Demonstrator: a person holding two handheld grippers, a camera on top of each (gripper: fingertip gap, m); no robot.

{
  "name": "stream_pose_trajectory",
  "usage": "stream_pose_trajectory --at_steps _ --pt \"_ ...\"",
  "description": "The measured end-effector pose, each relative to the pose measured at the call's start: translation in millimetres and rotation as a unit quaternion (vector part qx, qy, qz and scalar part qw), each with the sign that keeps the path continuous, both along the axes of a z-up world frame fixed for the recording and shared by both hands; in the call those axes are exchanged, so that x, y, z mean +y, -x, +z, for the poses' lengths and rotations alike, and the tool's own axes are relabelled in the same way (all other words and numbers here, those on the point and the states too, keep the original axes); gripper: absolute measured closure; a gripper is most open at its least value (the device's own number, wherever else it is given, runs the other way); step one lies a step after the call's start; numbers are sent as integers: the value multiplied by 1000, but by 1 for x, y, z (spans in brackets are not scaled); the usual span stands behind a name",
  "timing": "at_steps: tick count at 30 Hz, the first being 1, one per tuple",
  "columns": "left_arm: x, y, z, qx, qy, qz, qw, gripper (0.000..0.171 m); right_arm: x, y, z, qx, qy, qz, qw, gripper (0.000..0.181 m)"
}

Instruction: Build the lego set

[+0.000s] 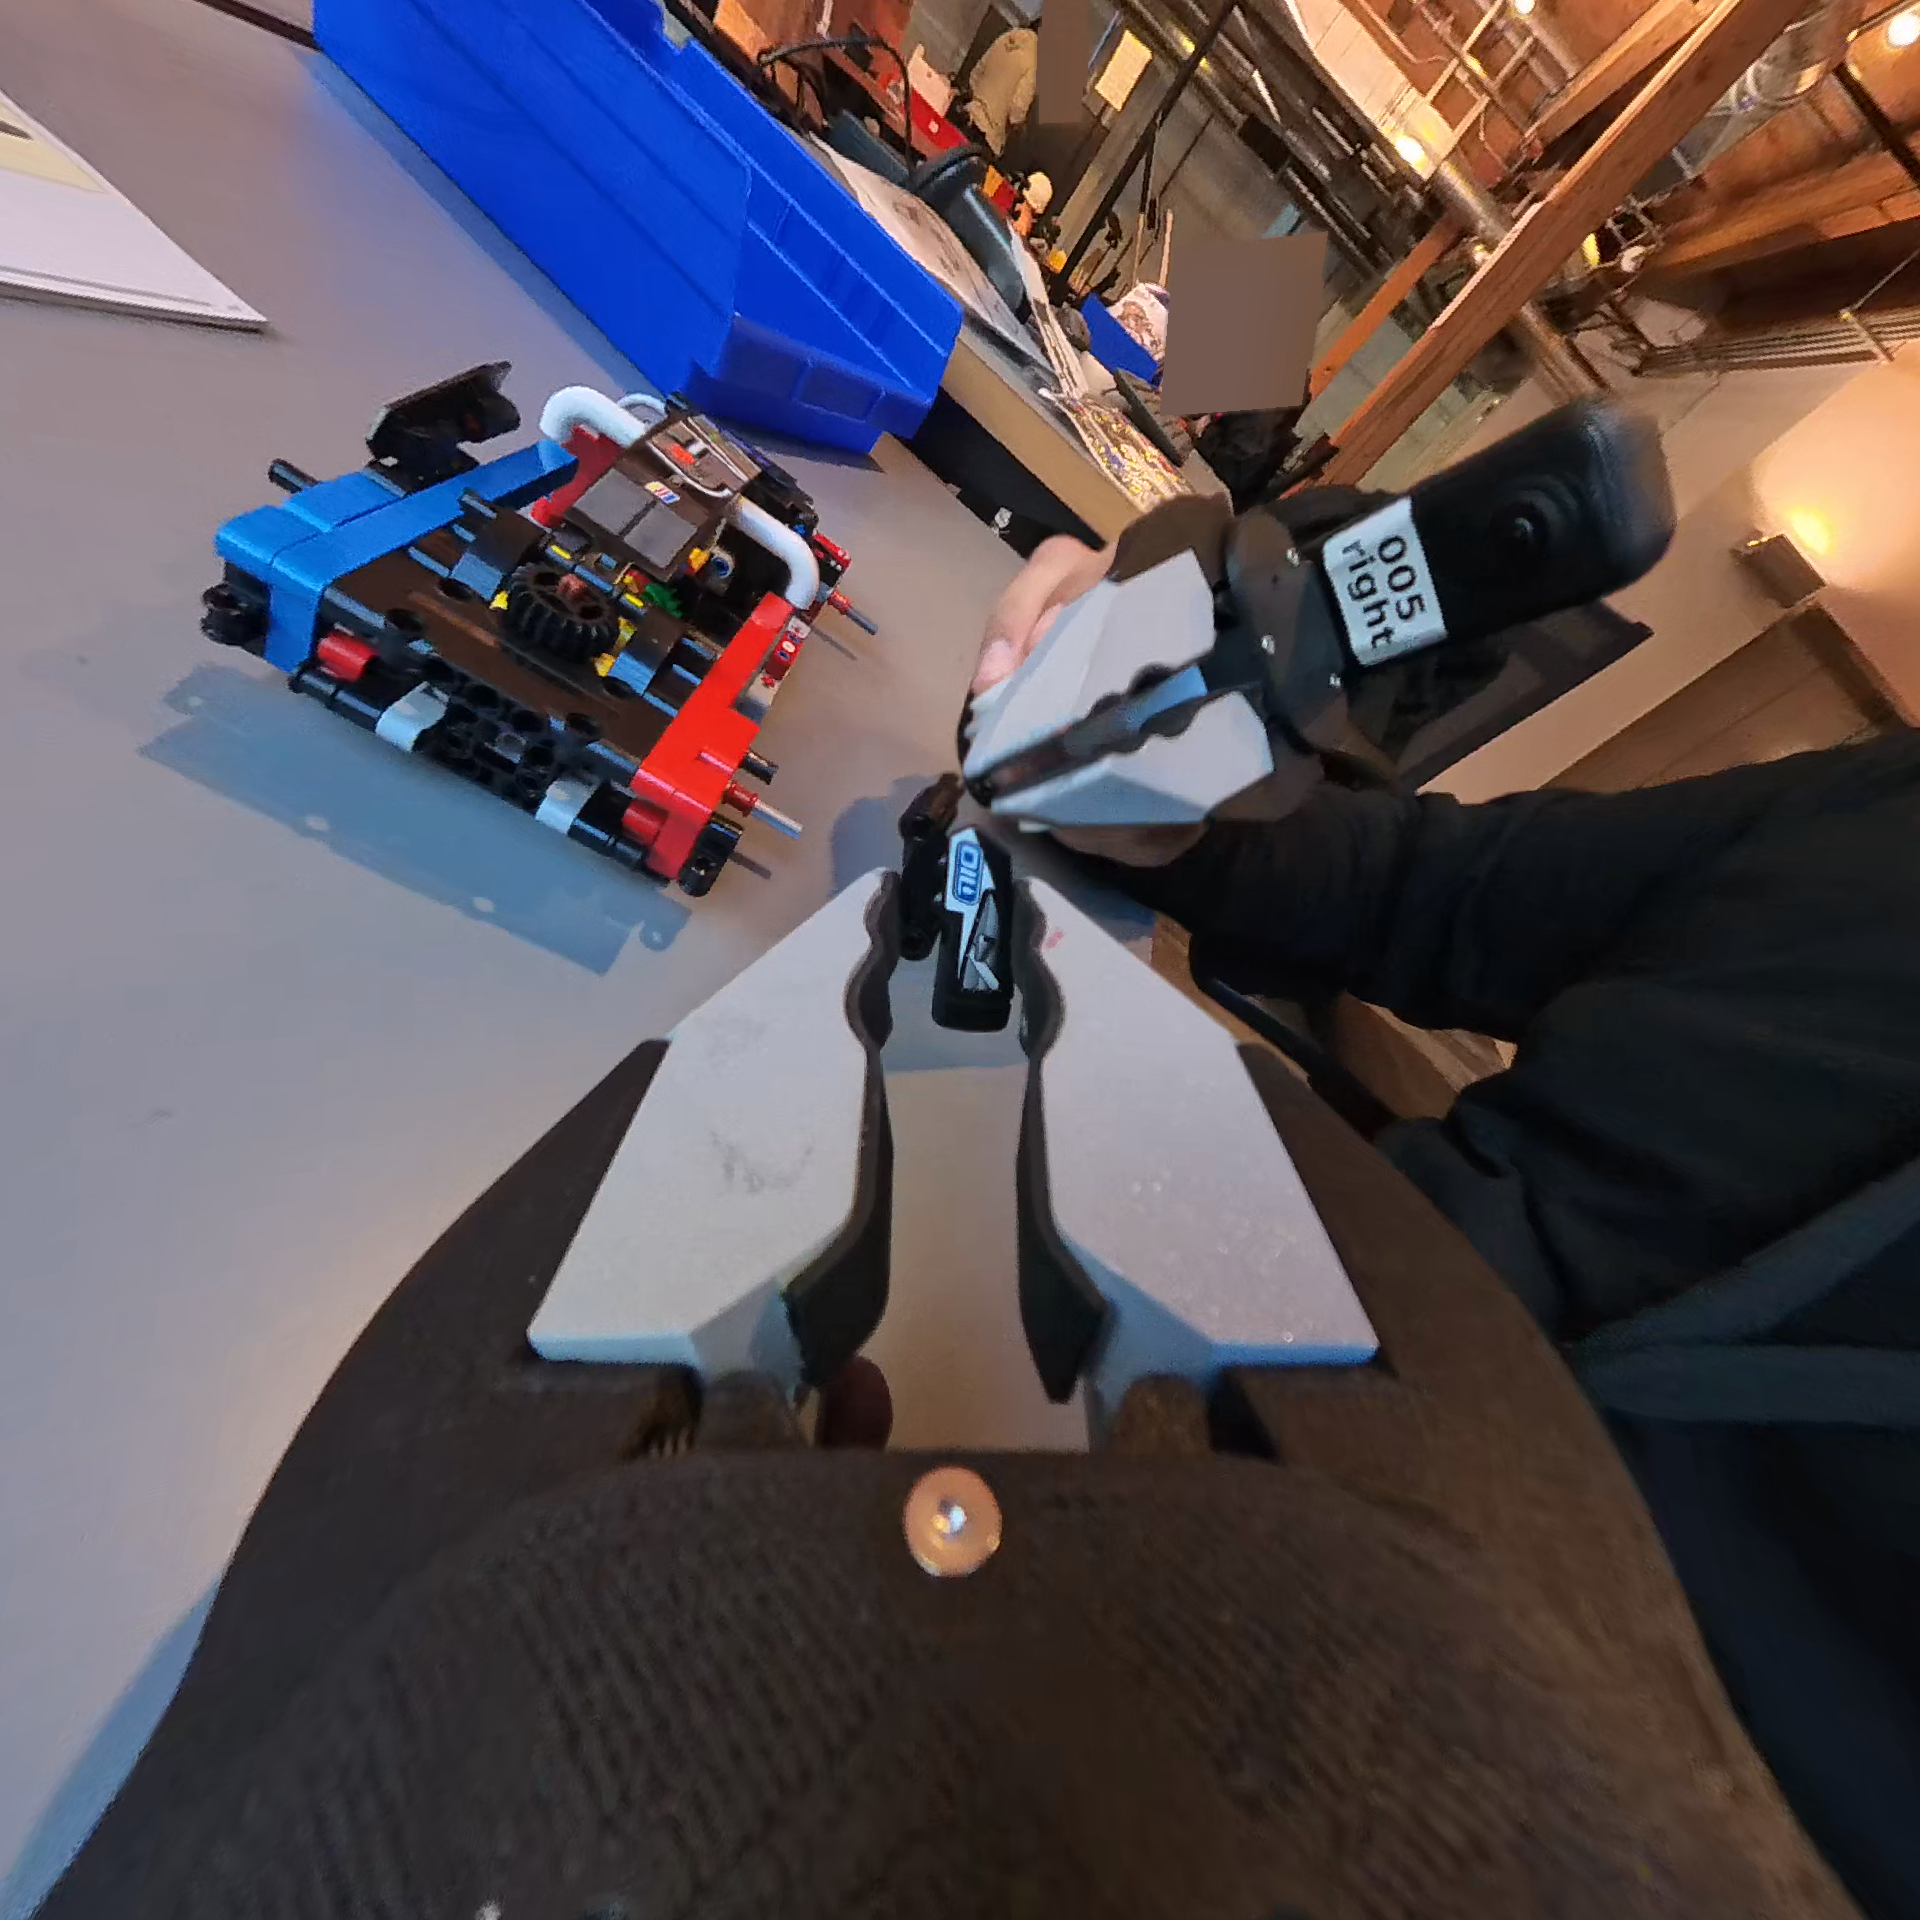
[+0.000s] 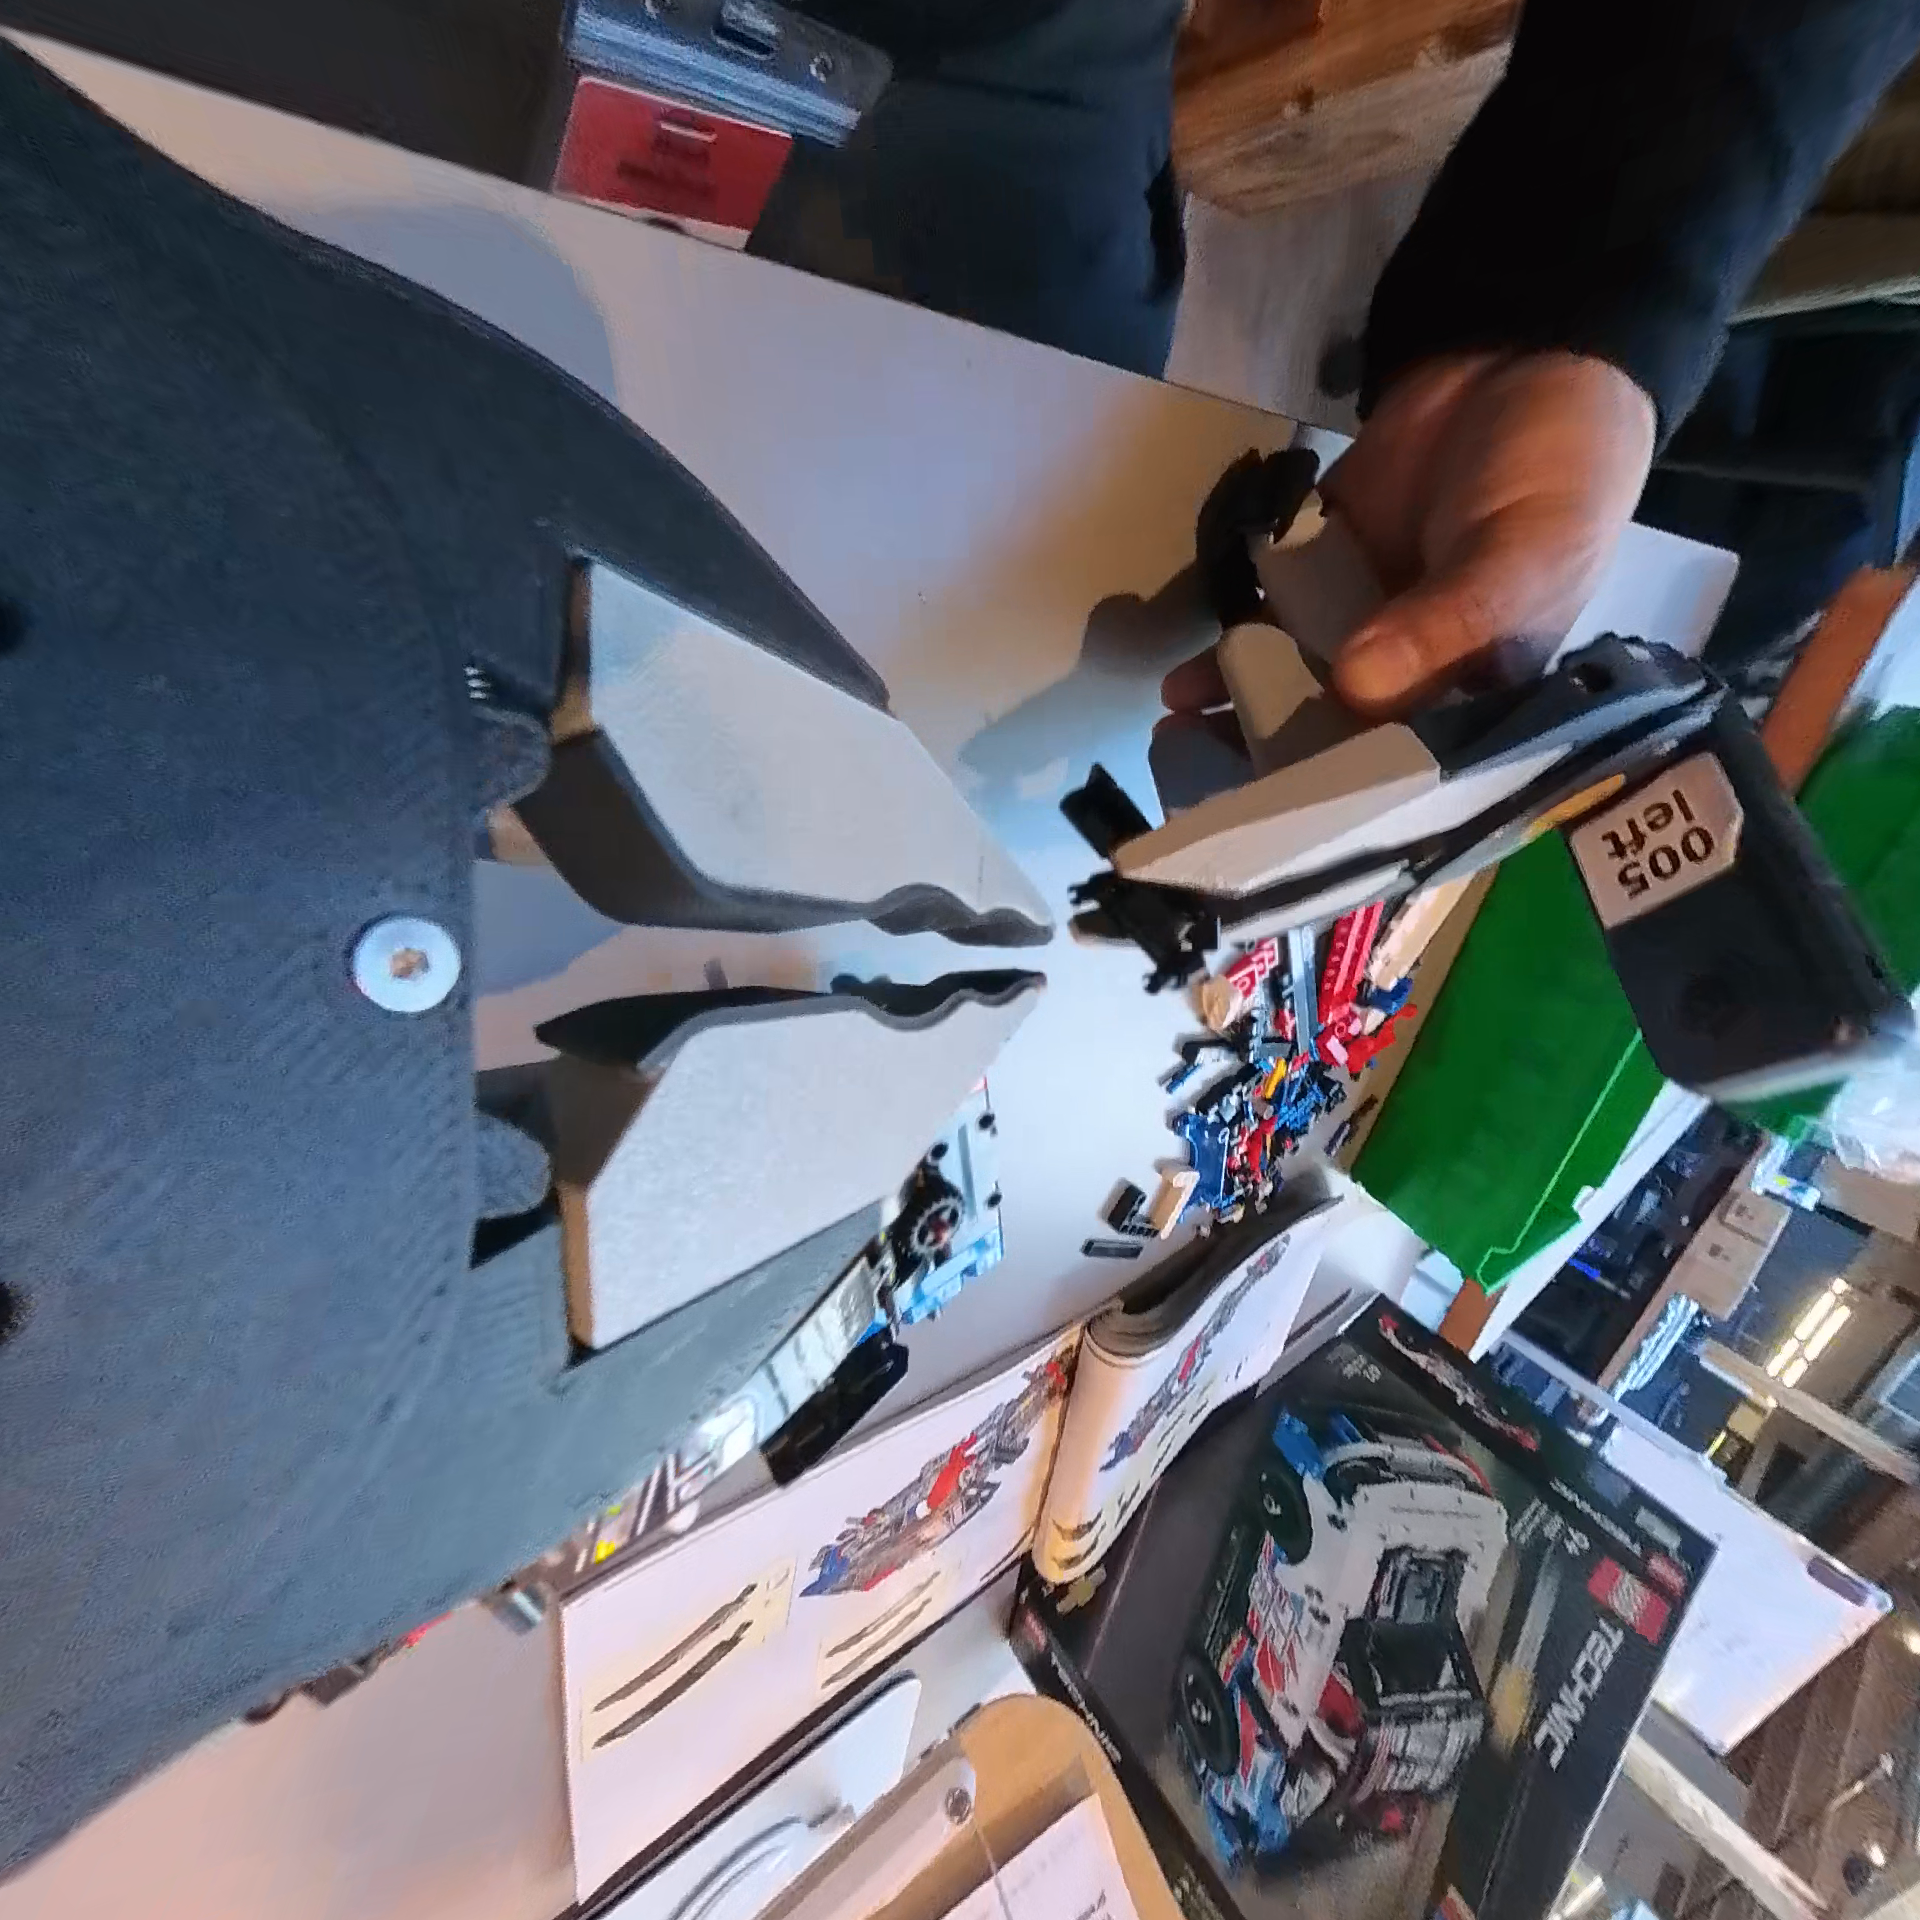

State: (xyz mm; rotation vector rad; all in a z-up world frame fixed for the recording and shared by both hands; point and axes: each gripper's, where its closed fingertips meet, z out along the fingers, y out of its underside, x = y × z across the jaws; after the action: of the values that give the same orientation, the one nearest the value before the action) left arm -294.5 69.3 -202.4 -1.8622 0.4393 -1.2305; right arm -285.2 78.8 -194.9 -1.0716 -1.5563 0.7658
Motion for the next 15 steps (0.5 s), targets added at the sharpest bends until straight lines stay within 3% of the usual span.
stream_pose_trajectory --at_steps 5,15 --pt "-7 -9 -6 9 25 -26 999 153 6 -1 11 22 -11 -13 1000 177" --pt "-9 -24 -9 -16 60 -49 997 153 -7 2 -2 -14 -90 12 996 175"
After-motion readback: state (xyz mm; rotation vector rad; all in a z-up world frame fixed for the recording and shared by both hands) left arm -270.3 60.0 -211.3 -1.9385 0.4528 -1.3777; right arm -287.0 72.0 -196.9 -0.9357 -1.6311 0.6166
